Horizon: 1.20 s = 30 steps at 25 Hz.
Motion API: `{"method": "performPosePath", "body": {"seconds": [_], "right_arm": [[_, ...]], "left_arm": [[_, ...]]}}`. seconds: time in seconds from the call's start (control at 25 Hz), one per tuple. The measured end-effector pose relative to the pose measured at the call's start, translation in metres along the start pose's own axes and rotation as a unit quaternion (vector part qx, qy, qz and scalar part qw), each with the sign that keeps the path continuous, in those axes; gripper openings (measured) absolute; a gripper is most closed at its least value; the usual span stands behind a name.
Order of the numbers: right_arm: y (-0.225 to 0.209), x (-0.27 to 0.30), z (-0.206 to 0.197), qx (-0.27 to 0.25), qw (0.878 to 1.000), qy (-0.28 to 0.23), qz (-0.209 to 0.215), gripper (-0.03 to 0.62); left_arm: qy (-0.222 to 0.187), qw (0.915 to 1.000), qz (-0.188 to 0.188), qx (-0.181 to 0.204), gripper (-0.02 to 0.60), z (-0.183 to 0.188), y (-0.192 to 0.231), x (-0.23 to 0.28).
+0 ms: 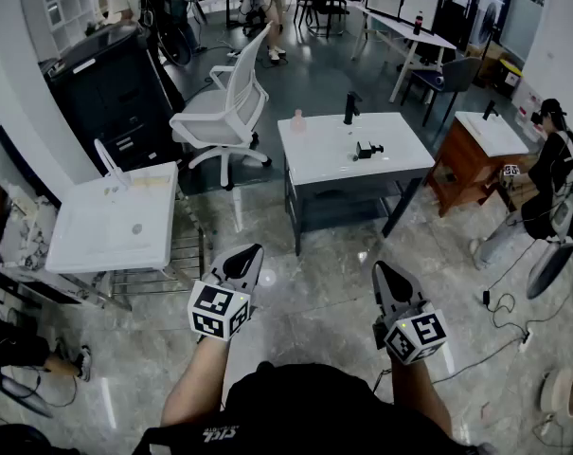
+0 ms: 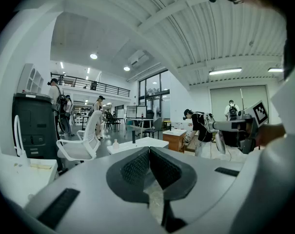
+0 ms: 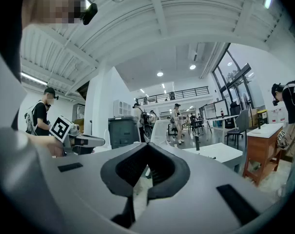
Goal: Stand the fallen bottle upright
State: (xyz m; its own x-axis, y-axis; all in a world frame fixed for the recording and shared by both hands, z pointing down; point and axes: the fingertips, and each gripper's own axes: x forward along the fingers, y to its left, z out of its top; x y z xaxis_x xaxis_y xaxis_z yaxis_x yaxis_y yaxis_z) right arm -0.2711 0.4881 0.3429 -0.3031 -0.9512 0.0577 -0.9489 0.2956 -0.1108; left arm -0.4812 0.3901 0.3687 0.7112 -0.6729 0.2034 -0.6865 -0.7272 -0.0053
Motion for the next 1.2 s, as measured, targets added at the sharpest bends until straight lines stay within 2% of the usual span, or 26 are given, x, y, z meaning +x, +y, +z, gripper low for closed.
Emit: {"method": "performPosePath", "body": {"seconds": [0.28, 0.52, 0.92, 1.04, 1.2], "right_arm": [[-0.018, -0.008, -0.005, 0.000, 1.000, 0.003, 0.007, 0.010], [-0.040, -0.026, -0.002, 0.003, 1.000, 0.000, -0.003, 0.011], [-0.063, -0.054, -0.013, -0.012, 1.000, 0.011, 0.019, 0.012], [-0.078, -0.053, -0.021, -0.004, 1.000, 0.013, 0.024, 0.012], [-0.105, -0.043, -0.025, 0.027, 0.999, 0.026, 0.000, 0.013]], "left_arm": [[0.001, 1.0000, -0.002, -0.003, 0.017, 0.002, -0.014, 0.016], [0.001, 1.0000, -0.009, -0.004, 0.017, 0.002, -0.040, 0.031], [0.009, 0.9997, -0.023, -0.009, 0.017, -0.003, -0.083, 0.062], [0.015, 0.9995, -0.027, -0.010, 0.017, -0.003, -0.084, 0.078], [0.022, 0.9991, -0.034, -0.010, 0.017, -0.002, -0.080, 0.106]]}}
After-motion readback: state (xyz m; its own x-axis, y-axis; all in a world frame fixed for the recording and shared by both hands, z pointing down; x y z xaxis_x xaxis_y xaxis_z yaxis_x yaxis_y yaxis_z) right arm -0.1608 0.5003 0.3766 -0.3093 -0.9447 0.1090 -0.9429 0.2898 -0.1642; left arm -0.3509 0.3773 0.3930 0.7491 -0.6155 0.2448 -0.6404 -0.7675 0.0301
